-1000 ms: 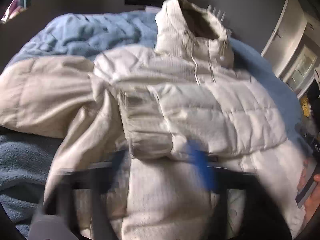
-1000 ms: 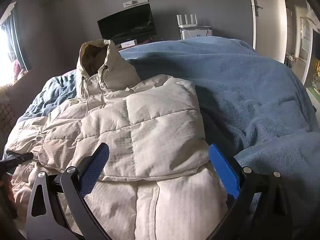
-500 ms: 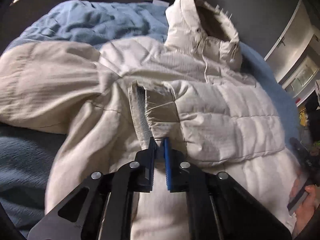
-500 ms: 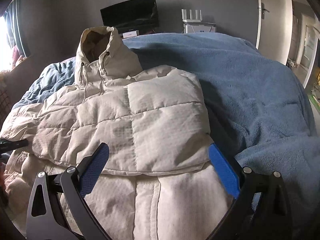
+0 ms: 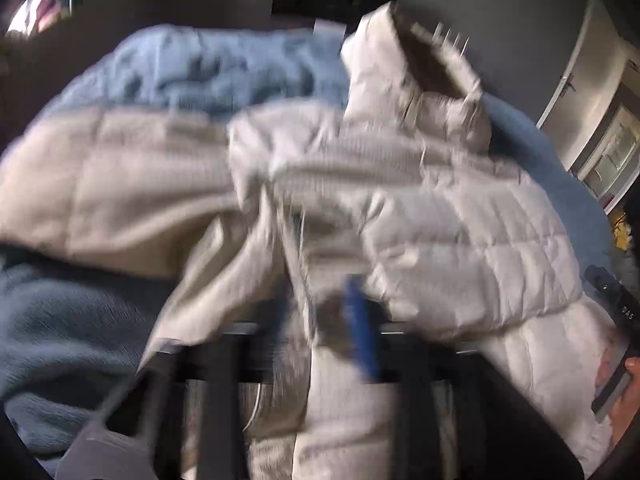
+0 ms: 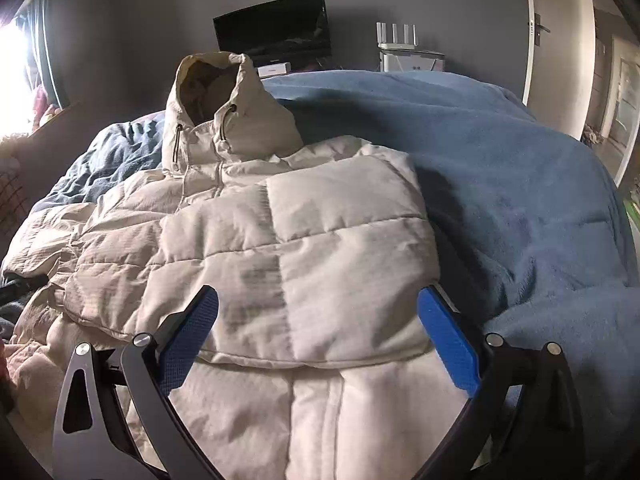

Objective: Fold large clothes

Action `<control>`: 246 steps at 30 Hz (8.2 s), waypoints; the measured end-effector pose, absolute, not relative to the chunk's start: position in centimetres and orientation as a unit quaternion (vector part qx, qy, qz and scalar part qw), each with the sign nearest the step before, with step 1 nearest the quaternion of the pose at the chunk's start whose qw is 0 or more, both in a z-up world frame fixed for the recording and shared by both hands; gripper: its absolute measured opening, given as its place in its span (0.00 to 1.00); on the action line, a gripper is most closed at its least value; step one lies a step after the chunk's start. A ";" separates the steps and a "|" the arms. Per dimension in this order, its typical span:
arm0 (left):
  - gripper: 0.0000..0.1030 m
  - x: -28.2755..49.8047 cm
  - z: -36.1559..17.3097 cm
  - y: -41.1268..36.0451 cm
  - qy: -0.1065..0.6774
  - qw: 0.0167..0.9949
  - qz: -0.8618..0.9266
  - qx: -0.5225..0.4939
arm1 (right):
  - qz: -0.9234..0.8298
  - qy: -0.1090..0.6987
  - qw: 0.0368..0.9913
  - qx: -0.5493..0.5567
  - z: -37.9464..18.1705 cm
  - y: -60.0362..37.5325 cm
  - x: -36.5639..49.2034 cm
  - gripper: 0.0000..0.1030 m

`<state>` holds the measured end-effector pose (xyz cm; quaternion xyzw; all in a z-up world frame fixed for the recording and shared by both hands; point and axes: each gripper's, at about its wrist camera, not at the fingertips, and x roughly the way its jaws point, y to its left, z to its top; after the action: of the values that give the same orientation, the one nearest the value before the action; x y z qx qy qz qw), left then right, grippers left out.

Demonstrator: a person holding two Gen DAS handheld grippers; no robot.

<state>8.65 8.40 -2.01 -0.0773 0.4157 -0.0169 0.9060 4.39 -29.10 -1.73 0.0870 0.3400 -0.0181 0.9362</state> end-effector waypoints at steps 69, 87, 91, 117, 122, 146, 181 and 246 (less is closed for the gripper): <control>0.94 3.3 -0.3 40.4 0.398 0.875 0.129 -0.245 | -0.045 0.327 0.944 0.033 1.6 -21.4 2.1 0.93; 0.39 4.8 -4.6 47.2 0.332 0.832 0.110 -0.431 | -0.039 0.348 0.937 0.011 -0.1 -20.2 4.3 0.93; 0.15 4.3 -1.4 46.3 0.305 0.866 0.132 -0.373 | -0.035 0.345 0.938 0.009 0.0 -20.1 4.3 0.93; 0.08 7.7 12.4 7.6 0.245 0.954 -0.160 -0.067 | -0.043 0.304 0.952 0.006 0.8 -21.7 1.9 0.93; 0.08 9.2 8.3 2.9 0.289 0.941 -0.175 -0.037 | -0.037 0.310 0.950 0.005 0.2 -21.6 2.1 0.93; 0.70 6.6 -2.4 0.7 0.435 0.880 -0.192 0.010 | -0.043 0.349 0.935 0.044 -2.2 -23.4 3.4 0.93; 0.77 8.3 -2.7 14.8 0.406 0.905 -0.010 -0.128 | 0.127 0.345 0.904 -0.219 -1.1 -0.9 6.8 0.80; 0.77 9.1 -4.3 12.1 0.437 0.897 -0.014 -0.067 | -0.004 0.402 0.907 0.127 -2.5 -25.3 7.3 0.15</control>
<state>9.05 12.12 -4.28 -0.0670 0.4374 -0.0142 0.8966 7.32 -25.30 -2.48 0.1266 0.4019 -0.0040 0.9069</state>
